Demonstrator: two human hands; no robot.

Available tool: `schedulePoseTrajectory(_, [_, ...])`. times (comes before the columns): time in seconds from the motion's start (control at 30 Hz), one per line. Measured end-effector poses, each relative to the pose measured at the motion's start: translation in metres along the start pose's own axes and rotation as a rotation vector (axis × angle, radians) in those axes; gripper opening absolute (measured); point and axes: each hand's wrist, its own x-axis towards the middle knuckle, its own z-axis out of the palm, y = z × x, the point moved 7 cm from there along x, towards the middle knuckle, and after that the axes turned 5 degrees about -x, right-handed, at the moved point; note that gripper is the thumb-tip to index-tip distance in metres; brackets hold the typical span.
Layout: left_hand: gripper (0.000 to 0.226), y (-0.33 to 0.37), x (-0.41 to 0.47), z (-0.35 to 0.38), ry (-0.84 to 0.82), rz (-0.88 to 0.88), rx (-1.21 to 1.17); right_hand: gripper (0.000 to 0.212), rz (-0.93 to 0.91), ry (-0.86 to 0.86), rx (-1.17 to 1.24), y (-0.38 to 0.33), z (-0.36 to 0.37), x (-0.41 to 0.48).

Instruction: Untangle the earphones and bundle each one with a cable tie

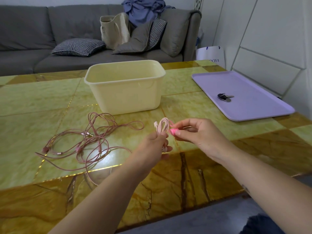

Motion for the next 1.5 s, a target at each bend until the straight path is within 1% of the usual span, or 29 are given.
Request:
schedulePoseTrajectory(0.17, [0.025,0.001,-0.001,0.002,0.012,0.054,0.054,0.010,-0.056,0.036,-0.054,-0.012,0.004,-0.009])
schedulePoseTrajectory(0.3, [0.026,0.005,-0.004,0.004,-0.022,0.080,0.096,0.010,-0.112,0.107,-0.106,-0.016,0.000,-0.012])
schedulePoseTrajectory(0.4, [0.028,0.004,-0.006,0.005,-0.057,0.077,0.128,0.014,-0.141,0.154,-0.137,-0.018,-0.001,-0.016])
schedulePoseTrajectory(0.57, [0.031,0.006,-0.010,0.007,-0.113,0.092,0.180,0.017,-0.207,0.162,-0.213,-0.023,0.001,-0.024])
schedulePoseTrajectory(0.67, [0.028,0.005,-0.009,0.009,-0.122,0.084,0.211,0.021,-0.202,0.159,-0.238,-0.021,0.001,-0.026])
schedulePoseTrajectory(0.8, [0.024,0.002,-0.009,0.011,-0.118,0.066,0.212,0.018,-0.153,0.191,-0.252,-0.015,0.000,-0.023])
schedulePoseTrajectory(0.87, [0.023,0.003,-0.009,0.011,-0.112,0.064,0.213,0.016,-0.079,0.203,-0.159,-0.009,-0.003,-0.019])
schedulePoseTrajectory(0.9, [0.022,0.003,-0.008,0.011,-0.109,0.061,0.215,0.014,-0.020,0.209,-0.055,-0.006,-0.004,-0.017])
schedulePoseTrajectory(0.97, [0.020,0.005,-0.008,0.010,-0.107,0.057,0.206,0.010,0.125,0.230,0.275,0.005,-0.004,-0.013])
schedulePoseTrajectory(1.03, [0.020,0.005,-0.009,0.010,-0.105,0.051,0.188,0.019,0.276,0.256,0.637,0.016,-0.003,-0.011])
schedulePoseTrajectory(1.07, [0.020,0.005,-0.008,0.009,-0.097,0.048,0.190,0.023,0.344,0.266,0.760,0.021,-0.004,-0.011])
schedulePoseTrajectory(1.13, [0.022,0.004,-0.007,0.006,-0.077,0.042,0.199,0.025,0.464,0.247,0.880,0.027,-0.002,-0.010])
schedulePoseTrajectory(1.2, [0.022,0.004,-0.006,0.002,-0.061,0.031,0.161,0.025,0.537,0.136,0.838,0.028,0.007,-0.012])
schedulePoseTrajectory(1.23, [0.021,0.004,-0.005,0.002,-0.059,0.029,0.144,0.025,0.533,0.054,0.745,0.027,0.013,-0.012])
schedulePoseTrajectory(1.3, [0.023,0.006,-0.006,0.003,-0.068,0.035,0.143,0.022,0.440,-0.089,0.478,0.023,0.021,-0.013])
schedulePoseTrajectory(1.37, [0.026,0.007,-0.007,0.004,-0.081,0.040,0.159,0.013,0.308,-0.113,0.274,0.017,0.023,-0.012])
schedulePoseTrajectory(1.43, [0.025,0.007,-0.007,0.004,-0.086,0.038,0.177,0.010,0.225,-0.078,0.171,0.014,0.019,-0.009])
schedulePoseTrajectory(1.5, [0.024,0.007,-0.006,0.002,-0.074,0.039,0.185,0.009,0.191,-0.074,0.106,0.013,0.015,-0.005])
